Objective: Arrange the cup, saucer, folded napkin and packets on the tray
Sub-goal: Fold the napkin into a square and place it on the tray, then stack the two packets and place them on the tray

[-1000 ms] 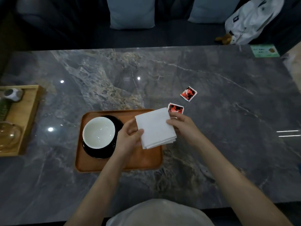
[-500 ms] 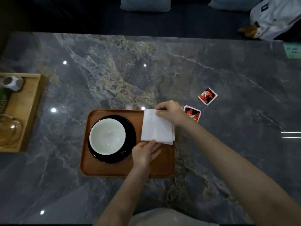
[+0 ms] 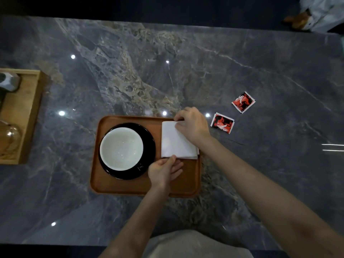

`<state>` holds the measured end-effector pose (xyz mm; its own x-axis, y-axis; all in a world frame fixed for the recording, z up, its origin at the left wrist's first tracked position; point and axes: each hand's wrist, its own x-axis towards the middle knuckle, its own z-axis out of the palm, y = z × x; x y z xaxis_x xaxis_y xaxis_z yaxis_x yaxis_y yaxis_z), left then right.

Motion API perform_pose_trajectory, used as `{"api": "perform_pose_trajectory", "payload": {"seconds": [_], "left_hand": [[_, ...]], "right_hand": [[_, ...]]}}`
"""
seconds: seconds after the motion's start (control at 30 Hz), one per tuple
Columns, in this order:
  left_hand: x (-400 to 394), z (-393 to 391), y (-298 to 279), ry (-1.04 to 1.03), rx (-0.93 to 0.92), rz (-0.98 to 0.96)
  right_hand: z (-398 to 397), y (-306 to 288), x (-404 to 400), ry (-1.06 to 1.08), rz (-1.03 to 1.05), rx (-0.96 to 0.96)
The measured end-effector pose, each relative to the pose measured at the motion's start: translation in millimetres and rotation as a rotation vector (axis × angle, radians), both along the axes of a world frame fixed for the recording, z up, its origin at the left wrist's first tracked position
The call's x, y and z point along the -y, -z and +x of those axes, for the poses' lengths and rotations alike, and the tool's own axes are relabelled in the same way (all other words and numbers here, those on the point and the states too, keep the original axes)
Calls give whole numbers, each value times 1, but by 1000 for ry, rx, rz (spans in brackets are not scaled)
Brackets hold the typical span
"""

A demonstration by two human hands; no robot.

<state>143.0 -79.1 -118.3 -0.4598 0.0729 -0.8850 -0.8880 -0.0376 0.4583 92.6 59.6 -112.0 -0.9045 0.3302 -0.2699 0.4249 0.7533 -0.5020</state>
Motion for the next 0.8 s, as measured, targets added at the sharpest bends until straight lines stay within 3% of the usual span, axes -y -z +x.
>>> {"api": "perform_pose_trajectory", "payload": {"seconds": [0.27, 0.37, 0.5, 0.63, 0.8], "left_hand": [[0, 1, -3, 118, -65, -73], [0, 3, -10, 213, -127, -124], [-8, 3, -27, 425, -317, -121], [-38, -13, -42, 658, -478, -57], [-88, -31, -40, 811, -645, -18]], "right_hand": [[15, 0, -2, -172, 211, -35], [26, -3, -11, -198, 142, -49], [45, -14, -34, -5, 33, -203], [65, -25, -69, 264, -179, -219], [80, -34, -120, 445, -242, -262]]}}
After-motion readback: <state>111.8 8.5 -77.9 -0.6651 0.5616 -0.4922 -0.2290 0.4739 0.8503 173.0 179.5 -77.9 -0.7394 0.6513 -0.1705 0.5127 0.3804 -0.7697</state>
